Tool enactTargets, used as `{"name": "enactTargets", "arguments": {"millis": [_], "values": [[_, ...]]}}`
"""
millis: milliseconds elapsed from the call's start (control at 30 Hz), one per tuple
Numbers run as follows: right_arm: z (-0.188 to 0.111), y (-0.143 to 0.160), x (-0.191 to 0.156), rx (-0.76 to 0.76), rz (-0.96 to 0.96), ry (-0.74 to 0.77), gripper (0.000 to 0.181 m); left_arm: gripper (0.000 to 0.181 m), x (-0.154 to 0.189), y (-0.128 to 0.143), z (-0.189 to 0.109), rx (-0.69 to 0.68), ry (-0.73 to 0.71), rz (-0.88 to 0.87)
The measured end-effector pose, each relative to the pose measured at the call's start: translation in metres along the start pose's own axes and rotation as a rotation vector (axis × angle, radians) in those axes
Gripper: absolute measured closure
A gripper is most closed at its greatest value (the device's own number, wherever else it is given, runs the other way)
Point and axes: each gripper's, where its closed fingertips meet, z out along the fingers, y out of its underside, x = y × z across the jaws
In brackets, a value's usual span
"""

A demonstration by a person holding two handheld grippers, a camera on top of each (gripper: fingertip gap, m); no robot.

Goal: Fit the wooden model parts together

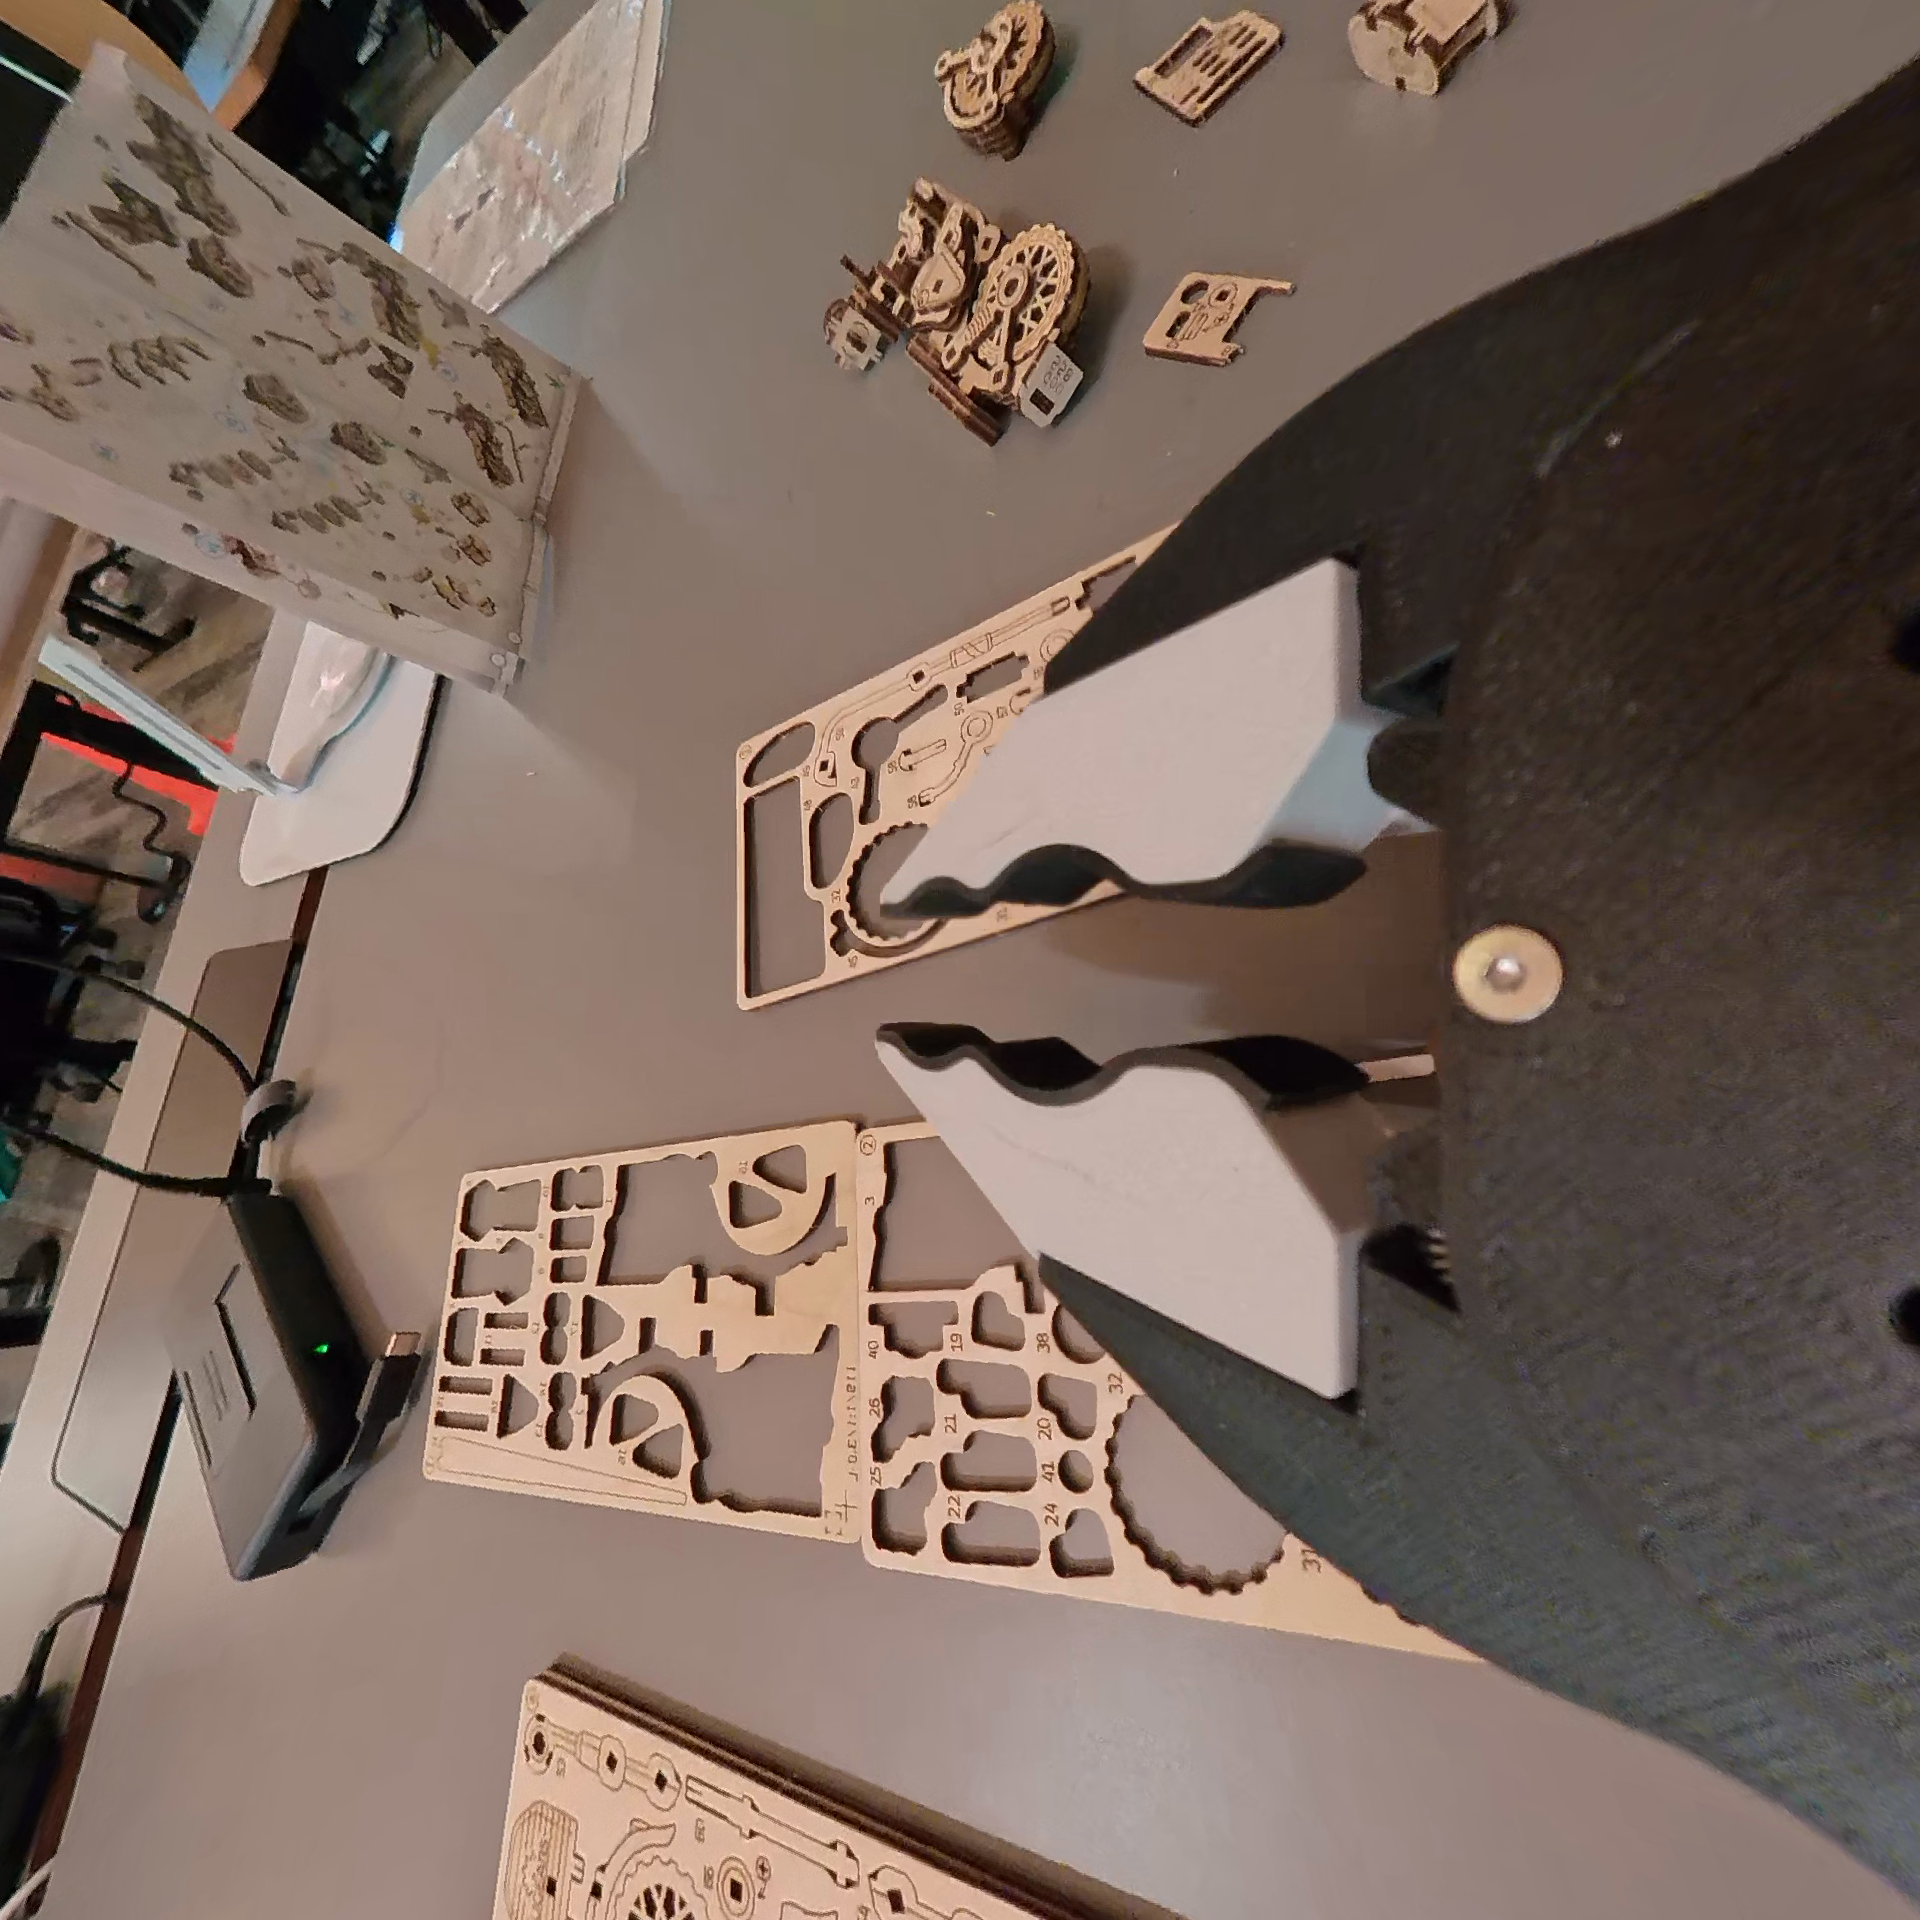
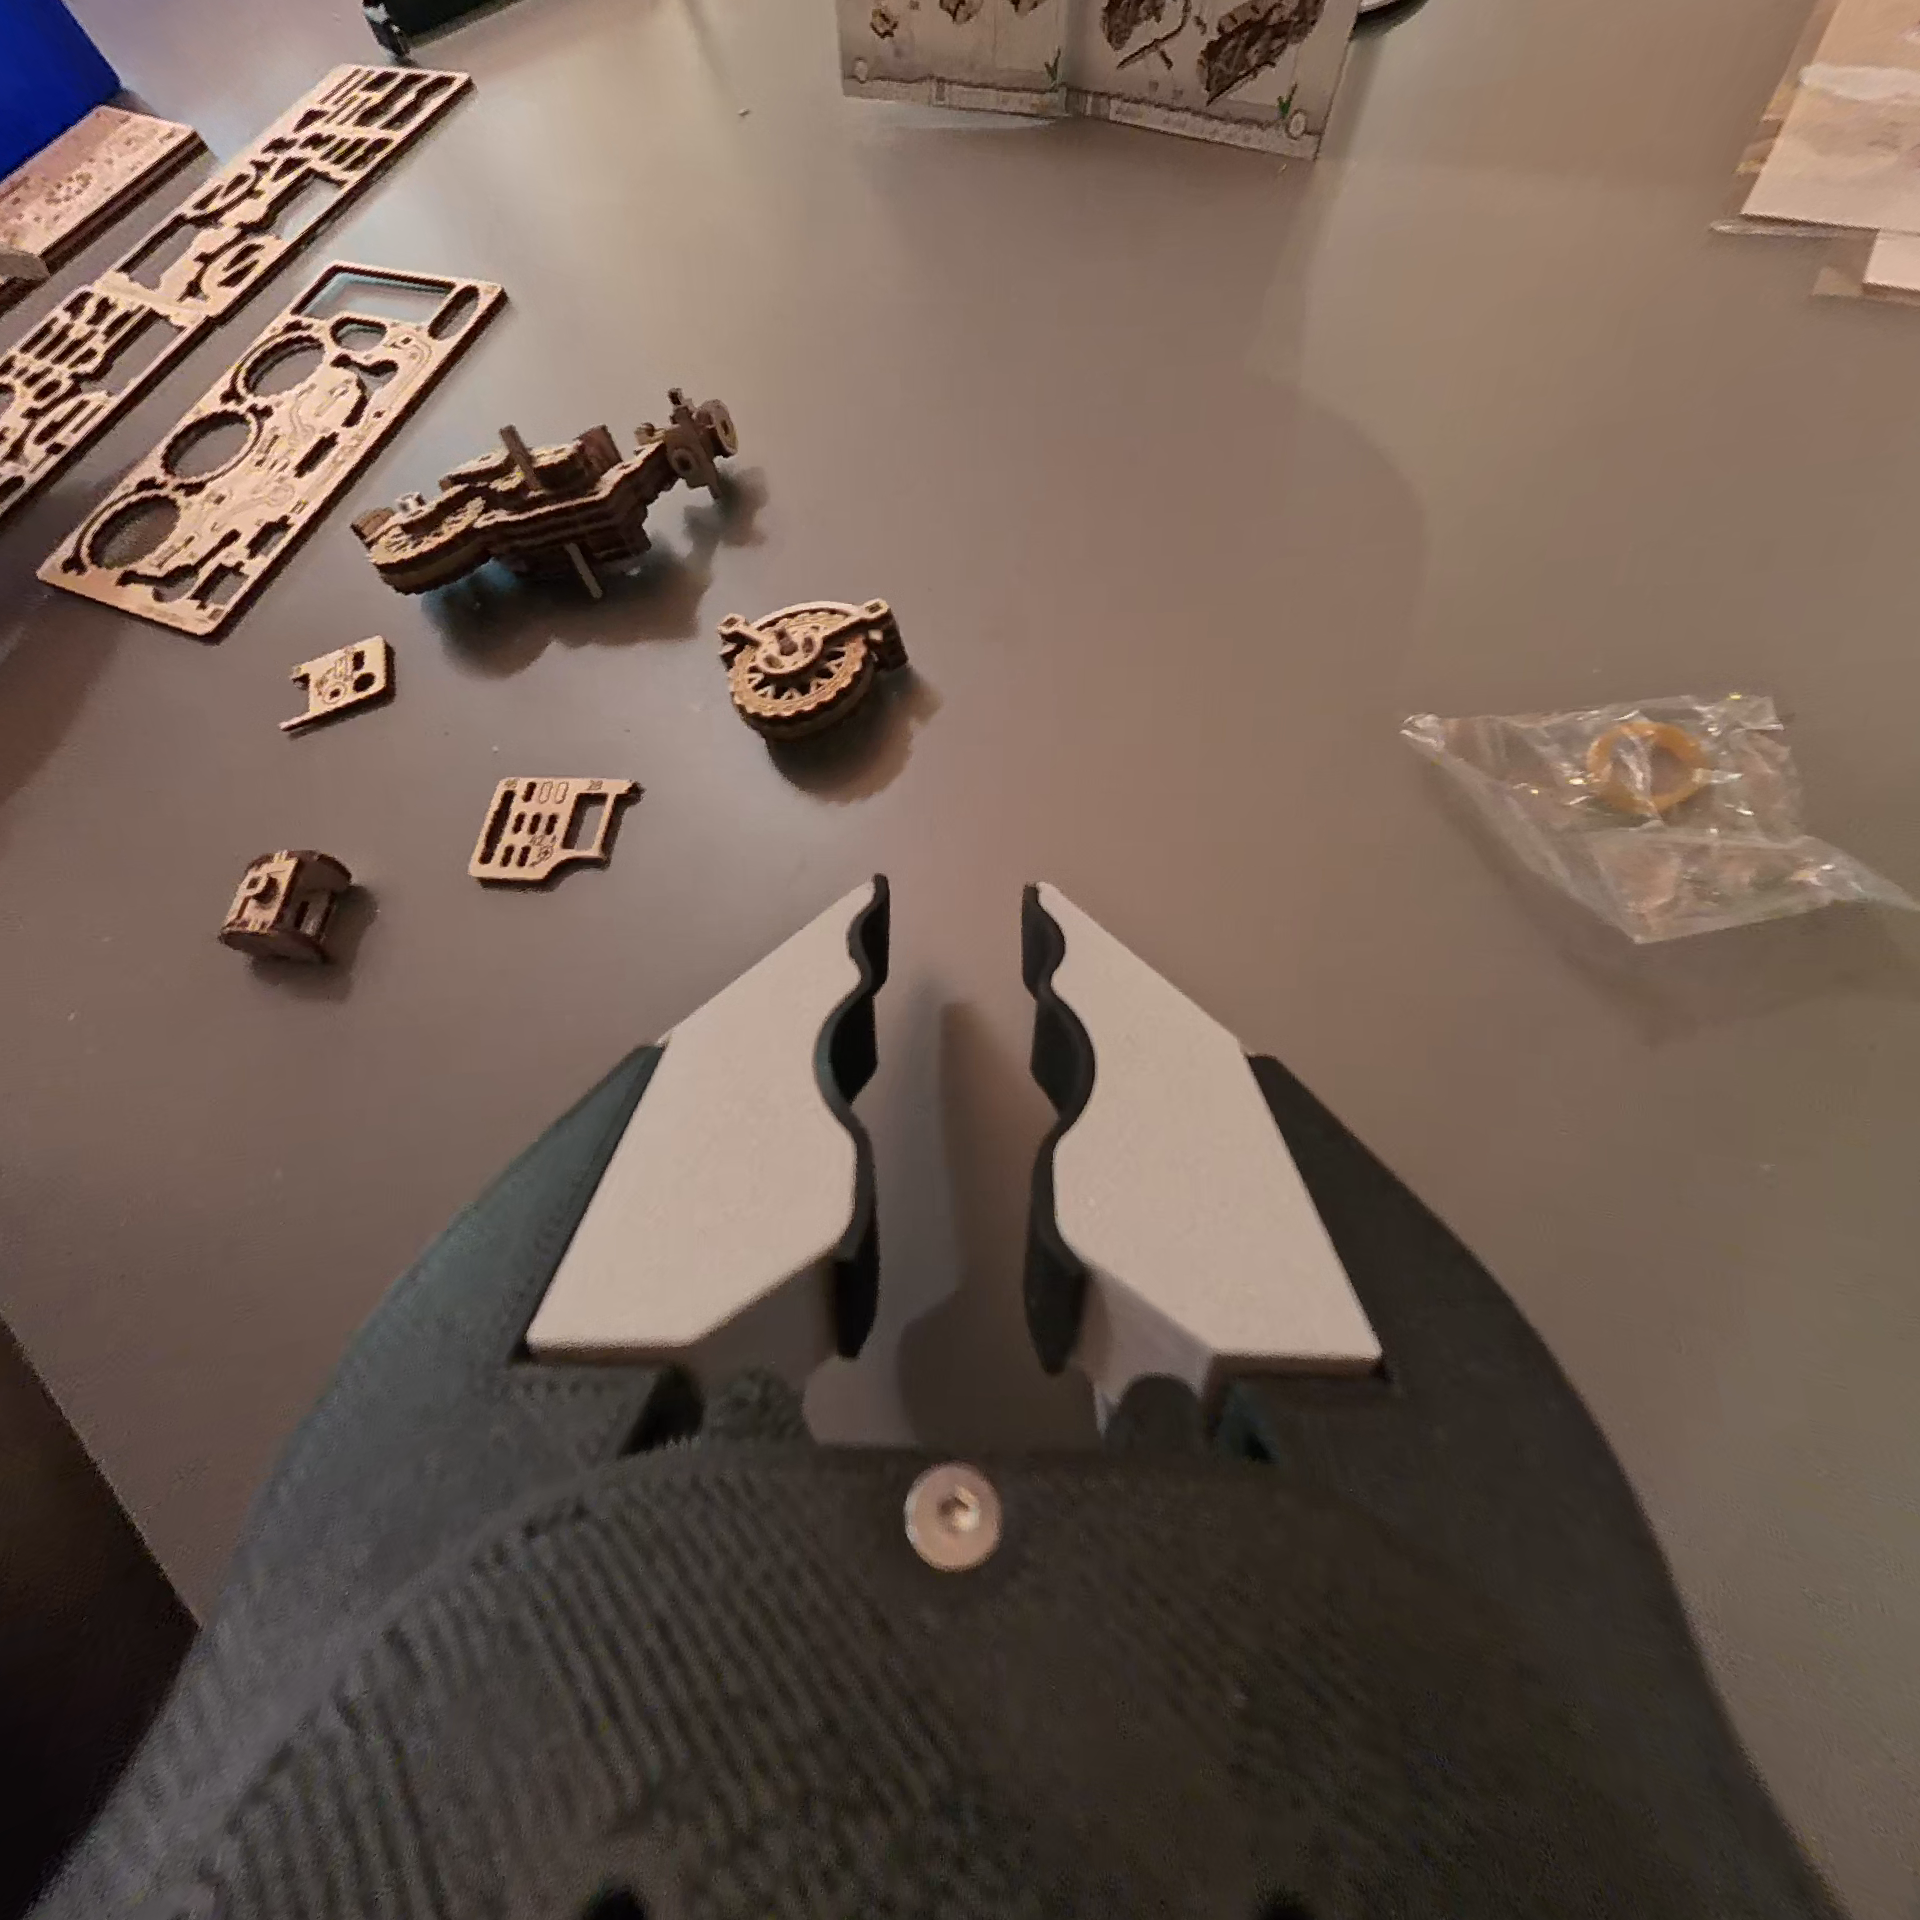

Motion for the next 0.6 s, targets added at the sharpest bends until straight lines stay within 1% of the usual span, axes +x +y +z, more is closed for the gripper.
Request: {"name": "enactTargets", "arguments": {"millis": [133,200,233,300,367,467,600], "values": [[-0.003,0.001,-0.006,0.008,-0.032,-0.014,0.158,0.161,0.0,-0.003,-0.007,0.024,0.0,0.006],[-0.002,-0.001,-0.009,0.012,-0.055,-0.026,0.158,0.16,-0.004,-0.005,-0.014,0.042,-0.022,0.012],[-0.001,-0.003,-0.01,0.015,-0.07,-0.03,0.158,0.156,-0.008,-0.006,-0.019,0.052,-0.043,0.007],[0.004,-0.007,-0.015,0.02,-0.098,-0.047,0.159,0.136,-0.022,-0.009,-0.031,0.07,-0.116,-0.035],[0.009,-0.013,-0.023,0.03,-0.119,-0.075,0.159,0.125,-0.037,-0.016,-0.048,0.125,-0.178,-0.081],[0.018,-0.024,-0.036,0.047,-0.156,-0.119,0.16,0.123,-0.061,-0.021,-0.075,0.187,-0.268,-0.103],[0.034,-0.031,-0.053,0.041,-0.213,-0.169,0.161,0.123,-0.092,-0.009,-0.099,0.163,-0.368,-0.097]]}}
